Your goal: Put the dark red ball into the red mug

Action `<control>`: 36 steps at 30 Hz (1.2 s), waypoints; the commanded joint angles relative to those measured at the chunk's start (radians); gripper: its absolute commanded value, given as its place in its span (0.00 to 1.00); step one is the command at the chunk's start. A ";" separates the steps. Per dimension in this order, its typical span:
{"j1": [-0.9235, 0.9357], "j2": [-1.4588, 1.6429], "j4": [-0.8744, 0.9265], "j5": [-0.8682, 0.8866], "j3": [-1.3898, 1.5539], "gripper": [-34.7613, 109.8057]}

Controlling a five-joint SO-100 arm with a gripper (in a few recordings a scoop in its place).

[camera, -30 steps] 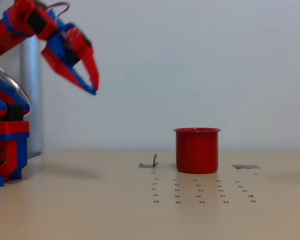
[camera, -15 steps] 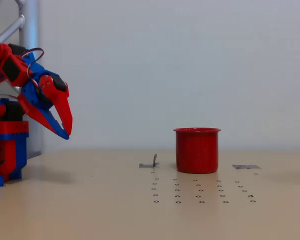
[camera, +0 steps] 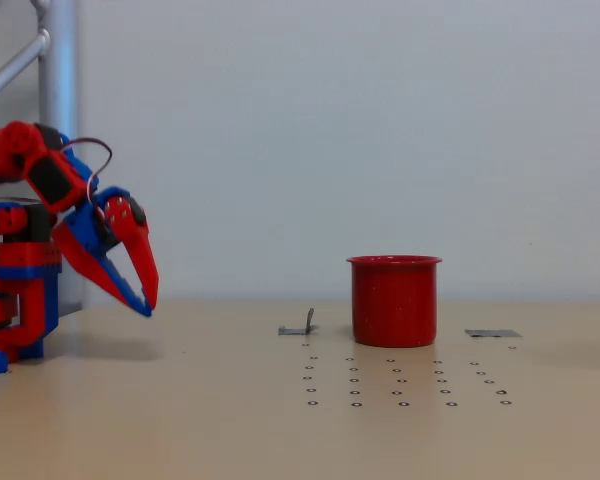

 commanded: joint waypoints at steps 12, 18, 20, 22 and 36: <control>-0.035 0.216 0.052 -0.003 0.202 0.23; -0.038 0.216 0.051 0.005 0.202 0.23; -0.038 0.216 0.049 0.017 0.202 0.23; -0.035 0.216 0.049 0.025 0.202 0.23; -0.038 0.216 0.048 0.011 0.202 0.23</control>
